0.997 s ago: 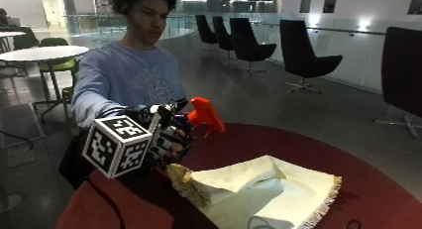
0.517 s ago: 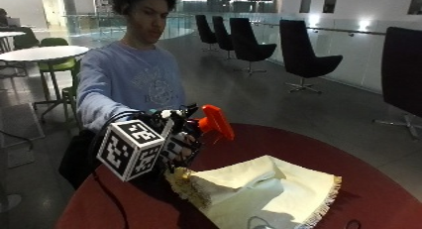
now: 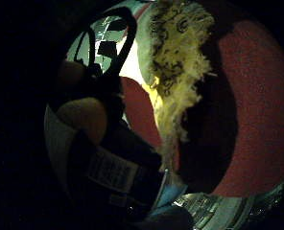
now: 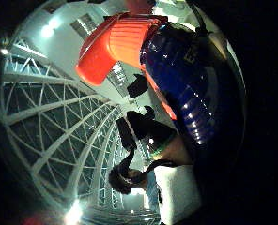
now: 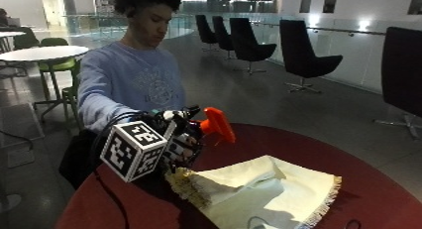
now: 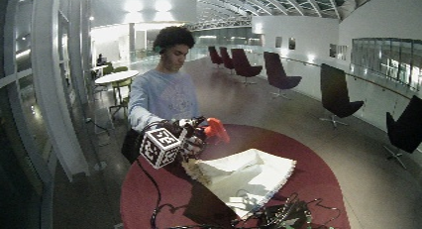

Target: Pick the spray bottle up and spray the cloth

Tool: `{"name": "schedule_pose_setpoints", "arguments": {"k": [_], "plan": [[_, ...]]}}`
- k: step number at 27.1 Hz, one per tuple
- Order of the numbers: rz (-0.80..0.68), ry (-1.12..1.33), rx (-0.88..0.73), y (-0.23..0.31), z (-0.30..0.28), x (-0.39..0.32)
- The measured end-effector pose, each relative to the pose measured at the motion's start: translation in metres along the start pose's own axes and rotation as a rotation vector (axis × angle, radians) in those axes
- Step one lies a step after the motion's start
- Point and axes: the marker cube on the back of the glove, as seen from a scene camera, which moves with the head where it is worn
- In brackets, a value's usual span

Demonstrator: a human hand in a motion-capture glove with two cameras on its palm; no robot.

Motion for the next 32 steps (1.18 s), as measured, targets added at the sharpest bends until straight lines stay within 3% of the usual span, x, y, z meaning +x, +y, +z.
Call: {"name": "schedule_pose_setpoints", "arguments": {"k": [32], "plan": [[0.052, 0.026, -0.01, -0.006, 0.015, 0.002]]}}
